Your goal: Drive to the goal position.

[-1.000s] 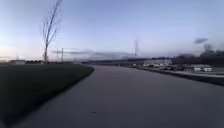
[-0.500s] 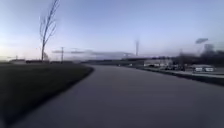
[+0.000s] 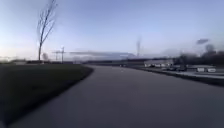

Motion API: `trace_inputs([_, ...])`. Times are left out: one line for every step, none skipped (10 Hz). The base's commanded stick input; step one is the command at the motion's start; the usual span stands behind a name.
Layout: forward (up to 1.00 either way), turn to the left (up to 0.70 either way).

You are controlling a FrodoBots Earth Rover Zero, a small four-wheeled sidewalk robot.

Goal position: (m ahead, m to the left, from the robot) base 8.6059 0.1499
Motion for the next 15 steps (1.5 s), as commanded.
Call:
trace_inputs([0.85,0.01])
trace_inputs([0.86,0.01])
trace_inputs([0.86,0.01])
trace_inputs([0.86,0.01])
trace_inputs([0.86,0.01])
trace_inputs([0.86,0.01])
trace_inputs([0.86,0.01])
trace_inputs([0.84,0.01])
trace_inputs([0.83,0.01])
trace_inputs([0.71,0.01])
trace_inputs([0.62,0.01])
trace_inputs([0.60,0.01])
trace_inputs([0.61,0.01])
trace_inputs([0.77,0.01])
trace_inputs([0.90,0.01])
